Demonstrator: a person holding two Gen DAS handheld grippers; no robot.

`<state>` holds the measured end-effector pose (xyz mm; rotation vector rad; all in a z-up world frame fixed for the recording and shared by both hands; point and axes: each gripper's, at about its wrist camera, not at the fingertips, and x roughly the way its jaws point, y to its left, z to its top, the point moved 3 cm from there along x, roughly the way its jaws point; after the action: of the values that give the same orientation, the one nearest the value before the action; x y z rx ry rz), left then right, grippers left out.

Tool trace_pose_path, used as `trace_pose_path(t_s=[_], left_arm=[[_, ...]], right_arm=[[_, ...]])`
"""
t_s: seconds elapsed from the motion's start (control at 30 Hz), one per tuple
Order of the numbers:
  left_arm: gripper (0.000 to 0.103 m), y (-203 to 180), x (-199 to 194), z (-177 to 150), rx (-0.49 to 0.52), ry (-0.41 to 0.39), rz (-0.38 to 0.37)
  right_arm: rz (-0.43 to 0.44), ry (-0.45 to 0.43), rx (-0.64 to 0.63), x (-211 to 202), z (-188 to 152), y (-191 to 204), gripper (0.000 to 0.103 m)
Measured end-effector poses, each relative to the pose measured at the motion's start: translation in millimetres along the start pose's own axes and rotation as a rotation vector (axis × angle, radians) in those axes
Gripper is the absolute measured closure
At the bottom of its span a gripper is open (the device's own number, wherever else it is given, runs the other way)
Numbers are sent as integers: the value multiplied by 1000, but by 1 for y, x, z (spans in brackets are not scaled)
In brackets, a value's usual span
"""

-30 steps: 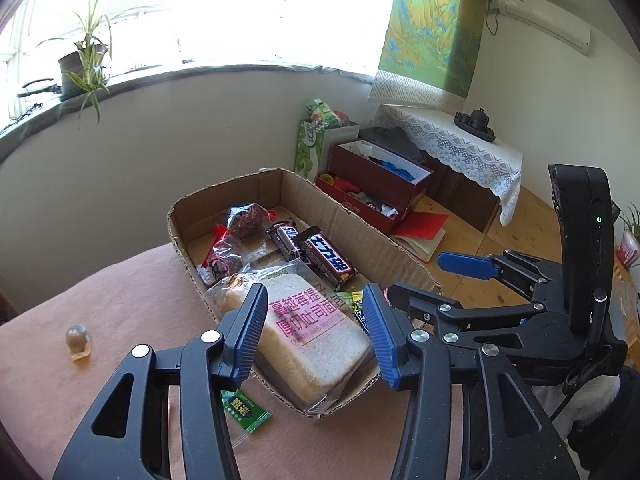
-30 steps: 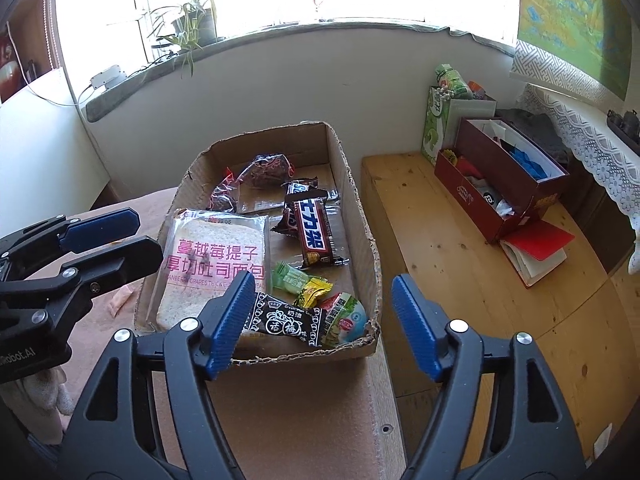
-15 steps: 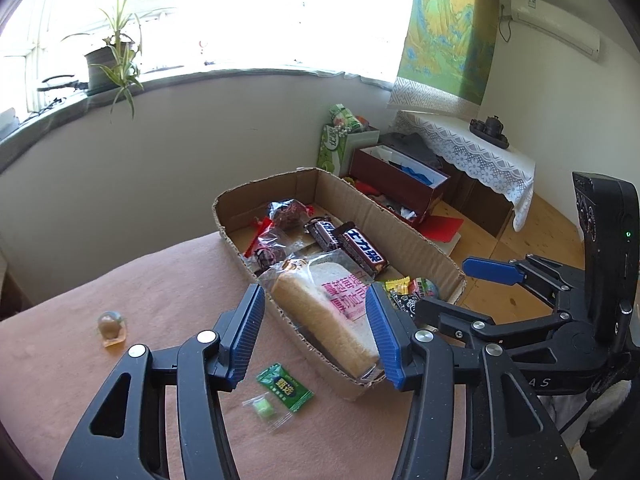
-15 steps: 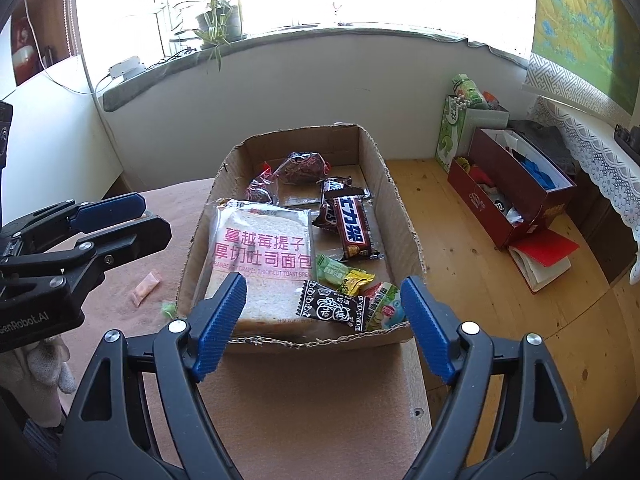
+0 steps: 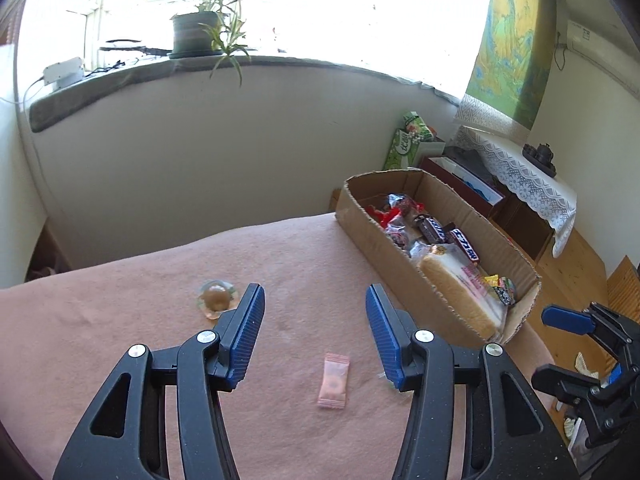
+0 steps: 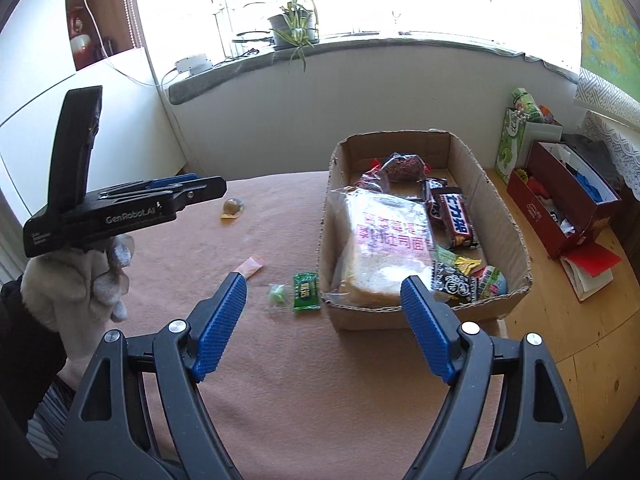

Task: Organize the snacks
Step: 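Move both grippers back over the remaining candies on the table, then grasp the pink candy with the right gripper while the left gripper grasps the chocolate ball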

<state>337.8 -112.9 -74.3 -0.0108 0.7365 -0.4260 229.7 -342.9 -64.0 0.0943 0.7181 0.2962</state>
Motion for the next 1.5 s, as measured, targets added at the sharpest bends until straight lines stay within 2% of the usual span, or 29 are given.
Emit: trace_pose_path(t_s=[0.17,0.3,0.37,0.43,0.47,0.73,0.97,1.1,1.17,1.33,1.37,1.43,1.5], left_arm=[[51,34,7,-5,-58,20,22],[51,52,16,-10,-95,48,10],[51,57,22,-12,-104,61,9],[51,63,29,-14,-107,75,12],[51,65,33,-15,-107,79,14],[51,69,57,-17,-79,95,23],[51,74,73,-15,-76,102,41],[51,78,79,-17,-87,116,34],[52,80,80,-17,-95,123,24],[71,83,86,-15,-116,138,9],[73,84,85,-15,-117,139,9],[73,82,84,-16,-108,139,9],[73,80,83,-16,-97,139,11]], right_arm=[[82,33,-23,18,-9,38,21],[130,81,-8,45,-12,58,21],[149,108,2,60,-13,65,24],[159,139,14,75,-14,70,34],[162,151,22,82,-14,72,35],[112,214,46,128,-18,78,42],[55,233,21,143,-13,82,42],[30,243,-11,150,-10,87,54],[18,245,-36,153,-9,90,55],[-23,247,-119,156,-10,102,65],[-27,248,-132,157,-10,104,67],[-31,250,-152,157,-9,106,78],[-27,254,-162,156,-9,106,81]])
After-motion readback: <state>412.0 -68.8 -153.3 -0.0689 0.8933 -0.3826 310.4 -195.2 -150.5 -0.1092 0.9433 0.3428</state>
